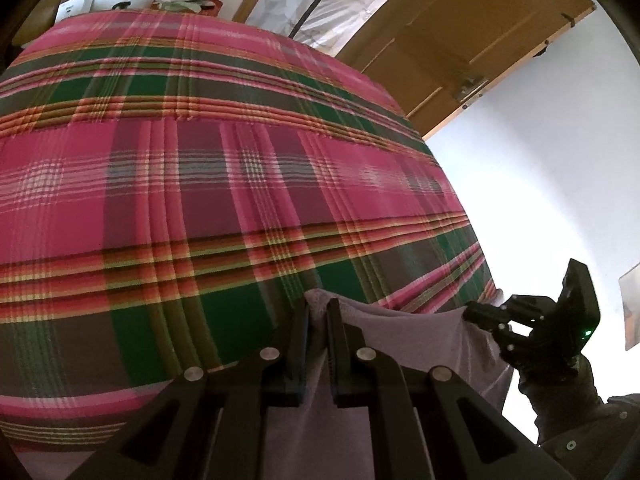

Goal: Fold clothes

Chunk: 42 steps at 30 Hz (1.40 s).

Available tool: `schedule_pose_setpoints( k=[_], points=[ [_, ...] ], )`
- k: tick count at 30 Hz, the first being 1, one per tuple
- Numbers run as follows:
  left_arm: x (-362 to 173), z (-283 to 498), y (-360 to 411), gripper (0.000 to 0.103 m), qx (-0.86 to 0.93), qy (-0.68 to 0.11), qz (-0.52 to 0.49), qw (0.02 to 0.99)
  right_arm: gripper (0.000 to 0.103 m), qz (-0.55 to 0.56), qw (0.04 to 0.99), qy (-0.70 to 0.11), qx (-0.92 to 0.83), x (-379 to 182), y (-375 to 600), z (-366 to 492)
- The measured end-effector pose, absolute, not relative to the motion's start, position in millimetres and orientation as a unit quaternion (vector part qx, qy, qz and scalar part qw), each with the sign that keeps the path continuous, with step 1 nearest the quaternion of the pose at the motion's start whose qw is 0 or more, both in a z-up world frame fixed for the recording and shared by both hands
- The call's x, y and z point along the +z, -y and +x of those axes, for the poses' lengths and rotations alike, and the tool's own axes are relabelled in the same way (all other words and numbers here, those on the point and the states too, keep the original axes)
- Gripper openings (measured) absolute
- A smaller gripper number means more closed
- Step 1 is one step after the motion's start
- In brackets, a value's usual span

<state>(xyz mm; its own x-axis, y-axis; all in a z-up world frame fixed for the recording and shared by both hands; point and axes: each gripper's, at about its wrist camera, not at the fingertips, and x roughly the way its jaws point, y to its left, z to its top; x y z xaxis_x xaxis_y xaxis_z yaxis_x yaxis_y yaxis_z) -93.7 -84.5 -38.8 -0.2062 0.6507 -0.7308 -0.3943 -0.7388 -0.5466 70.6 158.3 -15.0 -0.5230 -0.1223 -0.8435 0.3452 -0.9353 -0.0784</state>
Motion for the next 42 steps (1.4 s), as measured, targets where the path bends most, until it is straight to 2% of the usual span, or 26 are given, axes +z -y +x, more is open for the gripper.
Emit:
schedule_pose_setpoints(
  k=[4,6,15,17,19,24,33,39,42],
  points=[
    [-42,-96,84,0.009,0.764,0.121,-0.539,0.335,0.008,0.476,0.137,-0.080,-0.865,-16,-168,68],
    [-44,-97,84,0.010,0.763,0.121,-0.542,0.331,0.018,0.476,0.126,-0.069,-0.868,-14,-173,67],
    [-35,-84,92,0.020,0.771,0.102,-0.550,0.304,0.020,0.445,0.097,-0.044,-0.889,4,-188,103],
    [-29,-75,99,0.021,0.779,0.102,-0.545,0.291,0.024,0.438,0.081,-0.040,-0.894,6,-194,121],
    [-21,-62,107,0.021,0.791,0.105,-0.534,0.280,0.038,0.431,0.063,-0.032,-0.900,6,-202,137],
    [-9,-25,117,0.023,0.798,0.116,-0.521,0.281,0.038,0.437,0.006,0.022,-0.899,-5,-229,177],
    [-12,15,85,0.023,0.779,0.096,-0.533,0.316,0.038,0.418,-0.066,0.075,-0.903,-14,-252,233],
    [-9,36,42,0.023,0.758,0.053,-0.537,0.367,0.038,0.403,-0.111,0.108,-0.902,-19,-267,269],
    [-11,53,10,0.023,0.742,0.001,-0.538,0.401,0.038,0.395,-0.125,0.119,-0.902,-19,-273,279]
  ],
)
